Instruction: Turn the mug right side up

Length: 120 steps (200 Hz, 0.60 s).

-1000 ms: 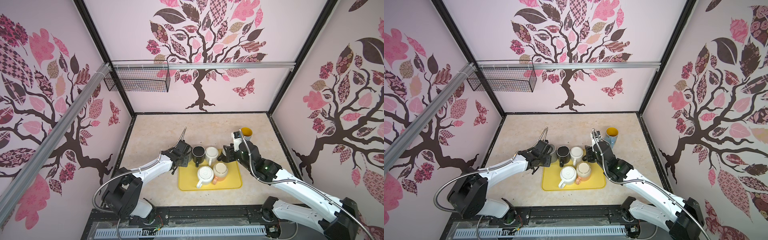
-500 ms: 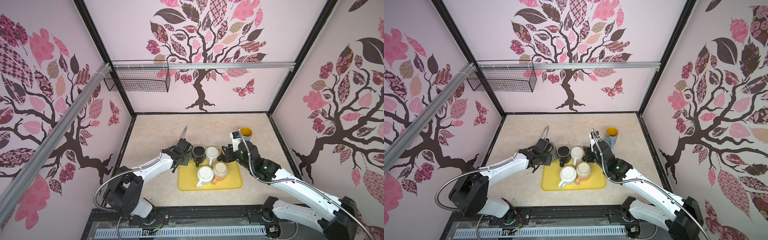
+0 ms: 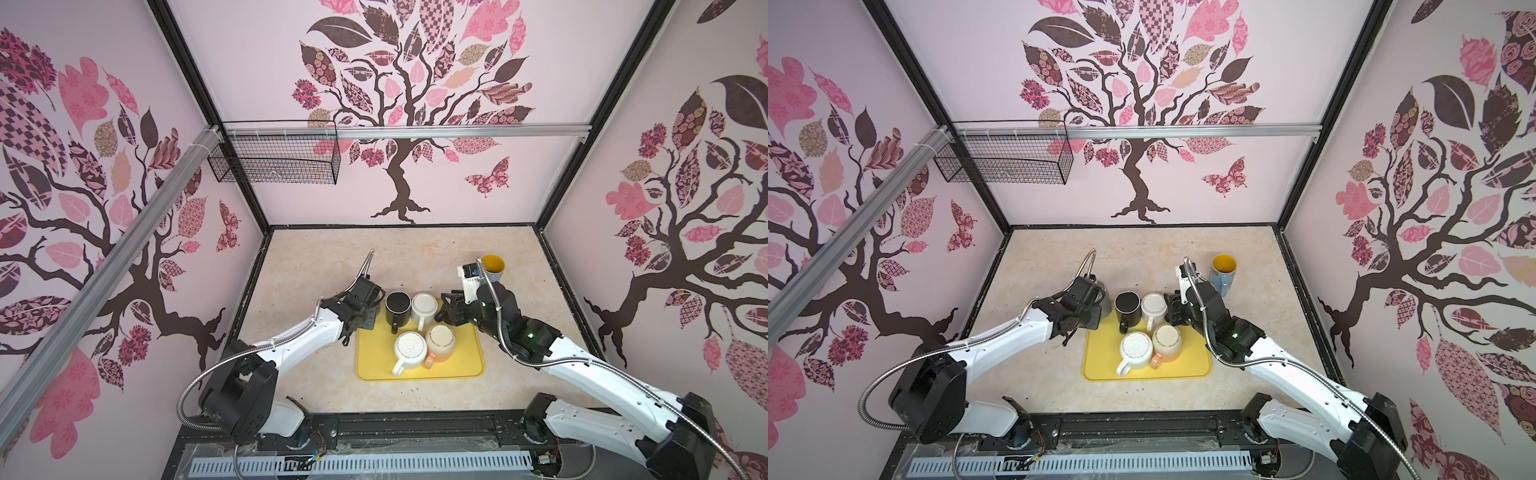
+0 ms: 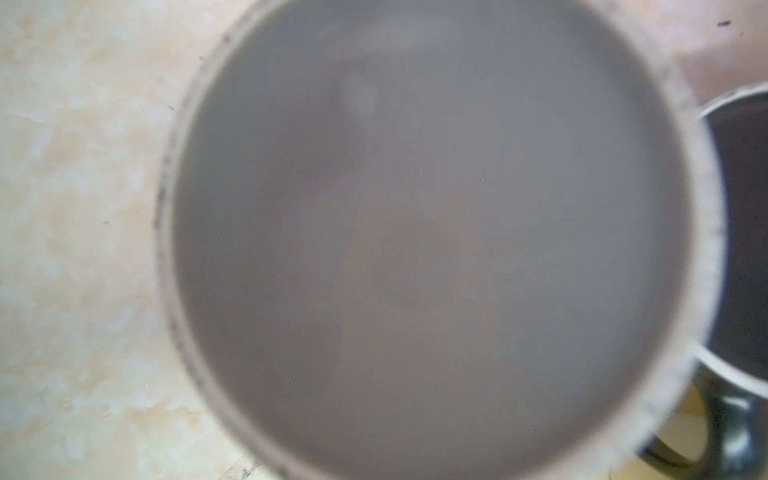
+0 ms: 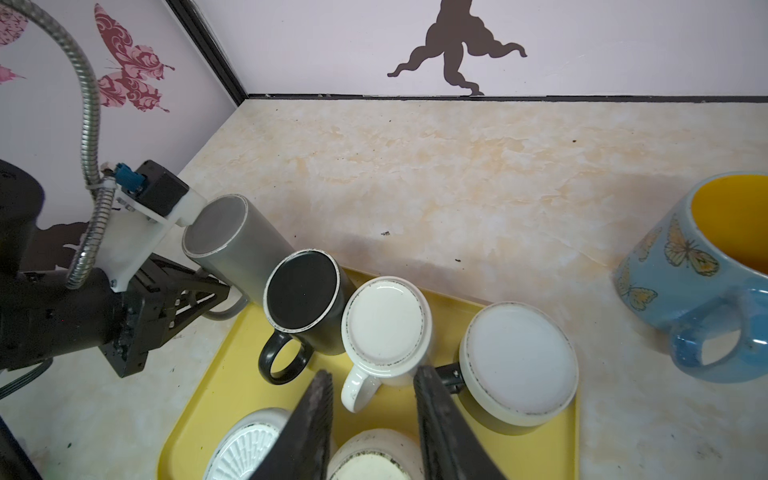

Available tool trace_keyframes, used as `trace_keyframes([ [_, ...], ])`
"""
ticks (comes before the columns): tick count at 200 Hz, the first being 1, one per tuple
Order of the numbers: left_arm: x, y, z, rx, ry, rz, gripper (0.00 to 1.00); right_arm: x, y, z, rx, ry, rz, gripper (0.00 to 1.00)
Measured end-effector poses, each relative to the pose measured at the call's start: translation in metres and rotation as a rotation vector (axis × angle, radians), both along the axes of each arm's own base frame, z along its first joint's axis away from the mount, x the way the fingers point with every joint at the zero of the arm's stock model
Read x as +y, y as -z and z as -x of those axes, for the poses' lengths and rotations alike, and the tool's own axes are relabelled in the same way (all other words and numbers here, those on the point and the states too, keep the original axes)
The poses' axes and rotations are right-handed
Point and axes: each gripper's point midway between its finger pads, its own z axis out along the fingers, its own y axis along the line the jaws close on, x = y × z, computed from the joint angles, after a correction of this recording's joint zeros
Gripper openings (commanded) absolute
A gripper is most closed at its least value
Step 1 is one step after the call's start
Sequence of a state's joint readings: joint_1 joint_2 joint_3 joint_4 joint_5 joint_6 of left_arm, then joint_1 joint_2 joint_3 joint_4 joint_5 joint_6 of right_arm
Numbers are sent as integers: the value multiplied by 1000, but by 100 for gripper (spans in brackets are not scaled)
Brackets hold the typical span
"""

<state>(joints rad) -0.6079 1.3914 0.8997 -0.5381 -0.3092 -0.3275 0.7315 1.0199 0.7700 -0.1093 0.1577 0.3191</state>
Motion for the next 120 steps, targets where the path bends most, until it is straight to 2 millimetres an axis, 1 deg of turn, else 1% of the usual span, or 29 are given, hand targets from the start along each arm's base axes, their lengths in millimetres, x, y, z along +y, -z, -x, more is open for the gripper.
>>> trace_keyframes([
  [27,5,-37,3,-93,-12,39,0,9,-7,4,4,-39,-57,37],
  [50,2,-74,11,-175,-5,134,0,19,-11,10,10,-88,-141,36],
  [76,-4,-119,23,-252,13,295,0,32,-3,20,54,-144,-248,35],
  [92,-11,-142,30,-281,32,390,0,41,-1,26,82,-185,-331,35],
  [120,-24,-171,42,-293,72,539,0,57,-3,35,123,-257,-487,34],
])
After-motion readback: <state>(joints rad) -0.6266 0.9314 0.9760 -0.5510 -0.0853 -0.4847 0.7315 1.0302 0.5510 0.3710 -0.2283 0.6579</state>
